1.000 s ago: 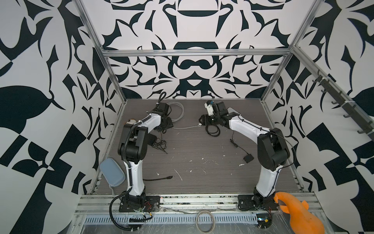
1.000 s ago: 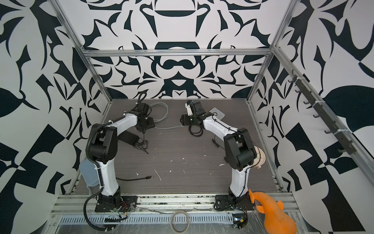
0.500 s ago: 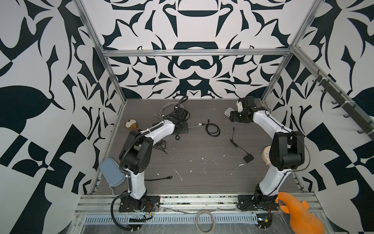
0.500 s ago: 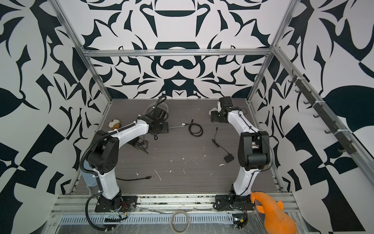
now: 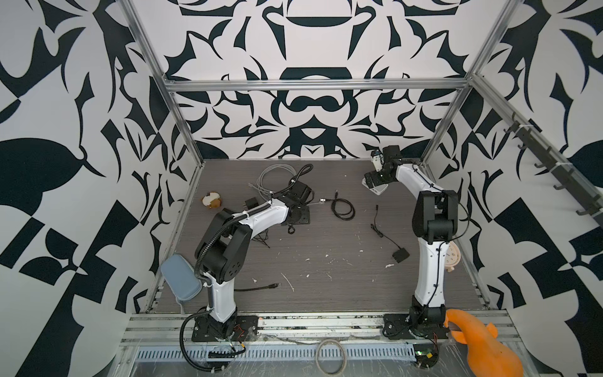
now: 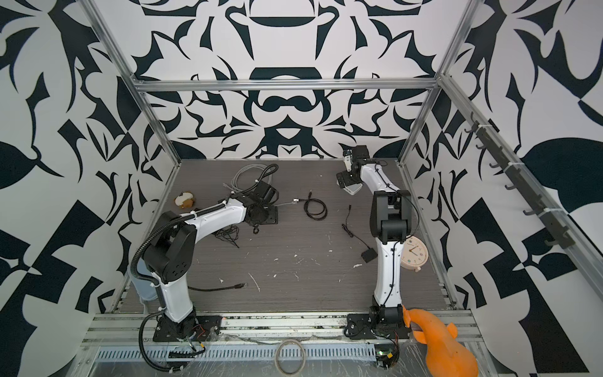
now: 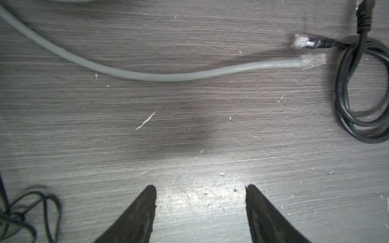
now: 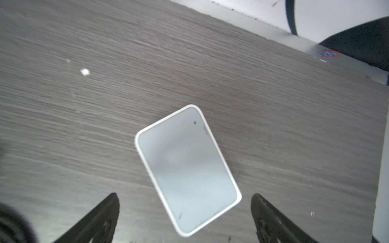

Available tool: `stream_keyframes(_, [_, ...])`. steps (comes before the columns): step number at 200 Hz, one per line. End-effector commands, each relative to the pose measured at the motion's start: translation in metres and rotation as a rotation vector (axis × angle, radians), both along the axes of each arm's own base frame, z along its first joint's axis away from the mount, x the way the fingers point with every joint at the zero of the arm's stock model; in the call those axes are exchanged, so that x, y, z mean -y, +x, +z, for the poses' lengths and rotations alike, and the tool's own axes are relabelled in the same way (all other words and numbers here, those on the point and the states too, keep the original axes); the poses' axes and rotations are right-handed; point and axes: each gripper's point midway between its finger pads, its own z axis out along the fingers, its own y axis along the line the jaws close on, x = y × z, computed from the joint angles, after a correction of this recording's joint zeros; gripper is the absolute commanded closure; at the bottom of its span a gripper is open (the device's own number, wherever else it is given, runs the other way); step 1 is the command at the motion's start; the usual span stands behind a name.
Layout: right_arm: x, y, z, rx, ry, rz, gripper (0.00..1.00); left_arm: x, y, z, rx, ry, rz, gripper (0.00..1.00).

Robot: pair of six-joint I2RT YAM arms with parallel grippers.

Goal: Insert the plug into the switch port

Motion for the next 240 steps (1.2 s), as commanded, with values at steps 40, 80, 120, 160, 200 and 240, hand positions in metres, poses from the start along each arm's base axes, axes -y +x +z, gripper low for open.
stream_keyframes(40, [0.006, 0.014, -0.003, -0.03, -0.031, 0.153, 0.01, -0.009, -0.019, -0.004, -0.052, 0.012, 0.003, 0.29])
stream_keyframes(80, [-0.006, -0.001, -0.031, -0.147, 0.024, 0.22, 0.06, -0.005, -0.016, -0.003, -0.054, 0.012, -0.011, 0.29])
stream_keyframes(120, [-0.01, -0.01, -0.038, -0.167, 0.052, 0.225, 0.22, -0.006, -0.017, 0.005, -0.045, 0.009, -0.022, 0.29])
stream_keyframes(160, [-0.012, -0.019, -0.004, -0.131, 0.08, 0.185, 0.36, -0.012, -0.023, 0.014, -0.03, 0.001, -0.008, 0.29])
stream_keyframes(200, [-0.019, -0.041, 0.036, -0.092, 0.135, 0.087, 0.39, -0.015, -0.028, 0.026, -0.01, -0.028, 0.002, 0.29])
stream_keyframes(240, [-0.078, -0.106, 0.061, -0.081, 0.184, 0.164, 0.39, -0.017, -0.031, 0.035, 0.011, -0.048, 0.008, 0.29])
